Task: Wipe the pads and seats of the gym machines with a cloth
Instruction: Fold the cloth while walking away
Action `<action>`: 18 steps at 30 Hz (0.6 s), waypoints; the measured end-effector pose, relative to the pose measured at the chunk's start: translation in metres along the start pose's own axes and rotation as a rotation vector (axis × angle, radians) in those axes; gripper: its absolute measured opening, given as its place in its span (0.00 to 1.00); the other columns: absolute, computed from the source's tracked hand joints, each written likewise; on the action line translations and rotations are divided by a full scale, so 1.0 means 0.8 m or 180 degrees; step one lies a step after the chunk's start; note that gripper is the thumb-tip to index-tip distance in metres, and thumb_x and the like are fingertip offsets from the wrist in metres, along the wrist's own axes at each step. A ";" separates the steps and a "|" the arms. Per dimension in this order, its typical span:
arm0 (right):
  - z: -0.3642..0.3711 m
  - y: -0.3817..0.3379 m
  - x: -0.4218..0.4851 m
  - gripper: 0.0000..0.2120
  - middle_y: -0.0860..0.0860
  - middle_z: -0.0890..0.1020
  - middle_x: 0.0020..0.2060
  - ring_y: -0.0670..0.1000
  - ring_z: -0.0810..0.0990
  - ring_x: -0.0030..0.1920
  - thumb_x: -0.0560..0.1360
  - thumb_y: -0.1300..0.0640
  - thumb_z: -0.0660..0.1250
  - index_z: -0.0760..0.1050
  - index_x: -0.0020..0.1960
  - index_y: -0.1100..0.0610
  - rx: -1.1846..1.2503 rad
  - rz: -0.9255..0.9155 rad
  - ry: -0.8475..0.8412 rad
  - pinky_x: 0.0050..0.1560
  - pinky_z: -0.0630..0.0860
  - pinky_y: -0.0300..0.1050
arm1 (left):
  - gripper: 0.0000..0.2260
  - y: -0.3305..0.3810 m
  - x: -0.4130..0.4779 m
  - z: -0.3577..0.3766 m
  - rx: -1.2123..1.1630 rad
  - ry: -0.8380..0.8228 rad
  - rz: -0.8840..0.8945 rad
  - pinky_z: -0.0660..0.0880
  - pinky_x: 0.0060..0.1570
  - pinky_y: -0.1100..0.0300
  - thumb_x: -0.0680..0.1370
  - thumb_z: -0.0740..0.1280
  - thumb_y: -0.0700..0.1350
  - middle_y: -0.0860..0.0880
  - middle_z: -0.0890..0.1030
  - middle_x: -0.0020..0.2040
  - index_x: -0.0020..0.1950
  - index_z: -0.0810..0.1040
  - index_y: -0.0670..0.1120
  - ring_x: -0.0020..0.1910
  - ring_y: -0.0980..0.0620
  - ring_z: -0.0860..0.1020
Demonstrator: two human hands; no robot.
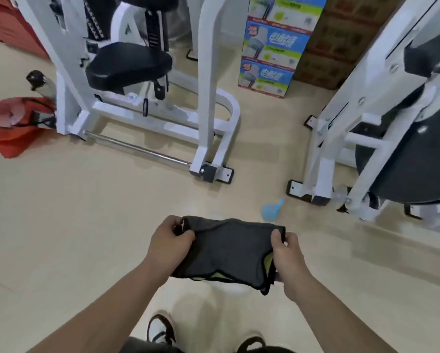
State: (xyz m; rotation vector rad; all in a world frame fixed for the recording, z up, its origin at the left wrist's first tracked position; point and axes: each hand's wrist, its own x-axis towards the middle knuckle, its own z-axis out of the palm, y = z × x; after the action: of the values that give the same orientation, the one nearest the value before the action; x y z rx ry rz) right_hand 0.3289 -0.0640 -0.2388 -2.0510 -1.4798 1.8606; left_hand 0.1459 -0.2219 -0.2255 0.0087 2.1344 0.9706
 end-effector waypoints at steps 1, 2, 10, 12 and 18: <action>0.011 0.022 0.025 0.11 0.53 0.79 0.53 0.59 0.81 0.53 0.84 0.42 0.59 0.69 0.57 0.49 0.0036 0.0046 -0.0049 0.53 0.83 0.65 | 0.04 -0.016 0.023 0.014 0.0098 -0.0008 0.0100 0.76 0.43 0.53 0.75 0.68 0.42 0.49 0.82 0.46 0.49 0.79 0.49 0.47 0.48 0.80; 0.024 0.052 0.053 0.12 0.53 0.79 0.54 0.58 0.82 0.53 0.84 0.43 0.60 0.70 0.58 0.51 0.0059 0.0123 -0.0087 0.50 0.85 0.63 | 0.04 -0.039 0.049 0.034 0.0196 -0.0052 0.0197 0.76 0.43 0.54 0.76 0.67 0.42 0.50 0.82 0.46 0.48 0.79 0.50 0.48 0.49 0.81; 0.110 0.161 0.237 0.14 0.60 0.84 0.53 0.58 0.86 0.42 0.85 0.48 0.60 0.73 0.59 0.58 -0.0303 0.0004 -0.0607 0.34 0.84 0.51 | 0.03 -0.133 0.213 0.118 0.0321 -0.0165 0.0627 0.75 0.40 0.55 0.76 0.67 0.43 0.48 0.81 0.48 0.49 0.78 0.48 0.46 0.49 0.80; 0.120 0.166 0.264 0.12 0.60 0.84 0.48 0.57 0.85 0.36 0.85 0.50 0.61 0.75 0.56 0.59 -0.0549 -0.0053 -0.0756 0.35 0.84 0.52 | 0.04 -0.139 0.234 0.126 0.0365 -0.0296 0.0708 0.76 0.41 0.53 0.76 0.69 0.45 0.47 0.82 0.48 0.50 0.78 0.49 0.47 0.47 0.81; 0.137 0.162 0.318 0.14 0.61 0.84 0.38 0.58 0.83 0.33 0.82 0.51 0.64 0.76 0.52 0.63 -0.1762 -0.0137 -0.0711 0.38 0.85 0.54 | 0.03 -0.172 0.254 0.168 0.0343 -0.0604 0.0832 0.81 0.41 0.52 0.73 0.70 0.46 0.46 0.84 0.44 0.46 0.80 0.52 0.43 0.45 0.84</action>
State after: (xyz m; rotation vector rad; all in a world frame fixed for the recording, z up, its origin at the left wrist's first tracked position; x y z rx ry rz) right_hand 0.2860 -0.0405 -0.5405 -2.0130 -2.2940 1.8678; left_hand 0.1316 -0.1721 -0.5007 0.4260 2.0384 0.9590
